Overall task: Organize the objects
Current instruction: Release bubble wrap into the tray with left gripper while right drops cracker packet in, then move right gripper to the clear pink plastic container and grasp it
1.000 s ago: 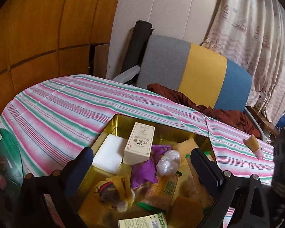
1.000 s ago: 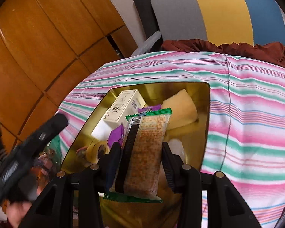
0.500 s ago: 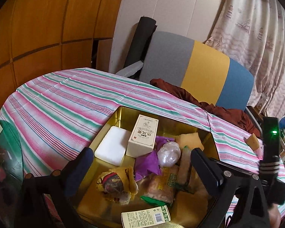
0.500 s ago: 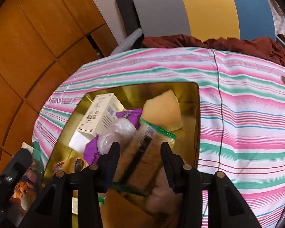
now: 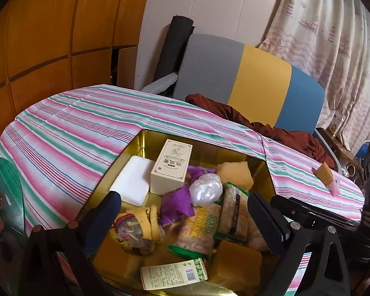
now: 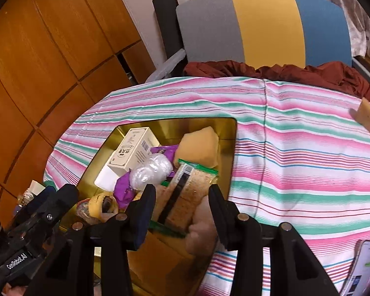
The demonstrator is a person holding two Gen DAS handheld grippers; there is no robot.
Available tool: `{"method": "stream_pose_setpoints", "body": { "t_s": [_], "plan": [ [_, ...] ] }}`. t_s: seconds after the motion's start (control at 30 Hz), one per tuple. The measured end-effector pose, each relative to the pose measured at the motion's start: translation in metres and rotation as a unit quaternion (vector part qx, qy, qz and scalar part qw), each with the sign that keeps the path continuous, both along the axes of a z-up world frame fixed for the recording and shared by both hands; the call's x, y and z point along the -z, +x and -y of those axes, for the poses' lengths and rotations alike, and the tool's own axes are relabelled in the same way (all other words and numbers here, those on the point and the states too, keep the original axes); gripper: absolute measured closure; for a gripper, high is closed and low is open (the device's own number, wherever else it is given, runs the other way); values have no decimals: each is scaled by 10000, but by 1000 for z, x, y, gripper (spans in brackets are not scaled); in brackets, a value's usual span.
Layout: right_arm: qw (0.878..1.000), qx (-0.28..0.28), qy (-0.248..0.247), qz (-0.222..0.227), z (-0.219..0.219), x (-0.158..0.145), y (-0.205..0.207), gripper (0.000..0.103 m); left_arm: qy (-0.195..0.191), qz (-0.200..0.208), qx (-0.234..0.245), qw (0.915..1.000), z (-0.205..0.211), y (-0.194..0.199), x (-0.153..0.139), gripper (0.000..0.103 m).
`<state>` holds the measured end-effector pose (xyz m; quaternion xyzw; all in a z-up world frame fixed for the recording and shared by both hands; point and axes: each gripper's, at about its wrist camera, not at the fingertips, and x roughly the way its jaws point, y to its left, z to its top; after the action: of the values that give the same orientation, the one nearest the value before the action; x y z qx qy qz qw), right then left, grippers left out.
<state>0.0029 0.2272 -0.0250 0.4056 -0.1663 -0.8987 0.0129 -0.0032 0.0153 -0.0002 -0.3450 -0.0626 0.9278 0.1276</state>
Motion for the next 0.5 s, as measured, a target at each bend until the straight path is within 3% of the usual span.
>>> {"method": "stream_pose_setpoints", "body": {
  "t_s": [0.5],
  "plan": [
    [9965, 527, 638, -79, -59, -19, 35, 58, -9, 150, 573, 9982, -50, 12, -3, 0]
  ]
}}
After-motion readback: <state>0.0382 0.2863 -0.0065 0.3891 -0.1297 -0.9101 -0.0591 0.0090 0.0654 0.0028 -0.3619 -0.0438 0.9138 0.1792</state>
